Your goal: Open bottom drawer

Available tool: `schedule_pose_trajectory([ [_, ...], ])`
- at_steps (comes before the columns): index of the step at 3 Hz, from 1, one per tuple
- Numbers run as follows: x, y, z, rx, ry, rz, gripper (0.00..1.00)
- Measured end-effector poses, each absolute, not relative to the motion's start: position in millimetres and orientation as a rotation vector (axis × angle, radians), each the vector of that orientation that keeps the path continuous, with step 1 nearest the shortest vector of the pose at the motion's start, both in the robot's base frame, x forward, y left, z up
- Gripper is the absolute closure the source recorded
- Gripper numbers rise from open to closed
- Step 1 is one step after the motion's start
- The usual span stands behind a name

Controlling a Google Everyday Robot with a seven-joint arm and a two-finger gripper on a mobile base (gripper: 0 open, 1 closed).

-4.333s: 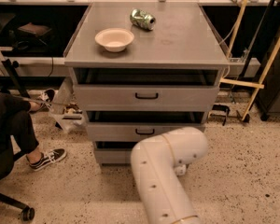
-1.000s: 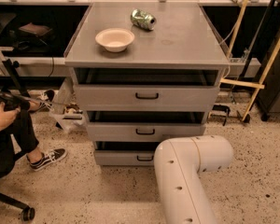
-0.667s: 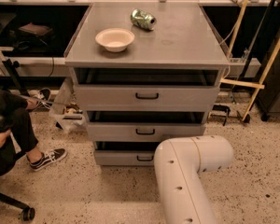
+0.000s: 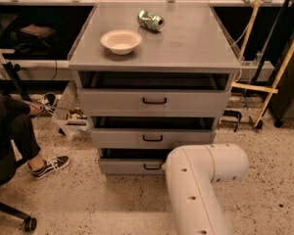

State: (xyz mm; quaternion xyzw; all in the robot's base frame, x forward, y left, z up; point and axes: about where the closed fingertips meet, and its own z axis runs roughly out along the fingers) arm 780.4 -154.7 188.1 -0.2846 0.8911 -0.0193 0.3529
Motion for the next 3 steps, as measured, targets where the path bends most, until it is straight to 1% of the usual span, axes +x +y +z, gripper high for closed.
schedule_pose_trajectory([
  [1, 757, -156, 181, -0.750, 2.304, -0.034, 1.00],
  [2, 756, -156, 186, -0.750, 2.304, -0.034, 1.00],
  [3, 724, -159, 174, -0.735, 2.305, -0.018, 1.00],
])
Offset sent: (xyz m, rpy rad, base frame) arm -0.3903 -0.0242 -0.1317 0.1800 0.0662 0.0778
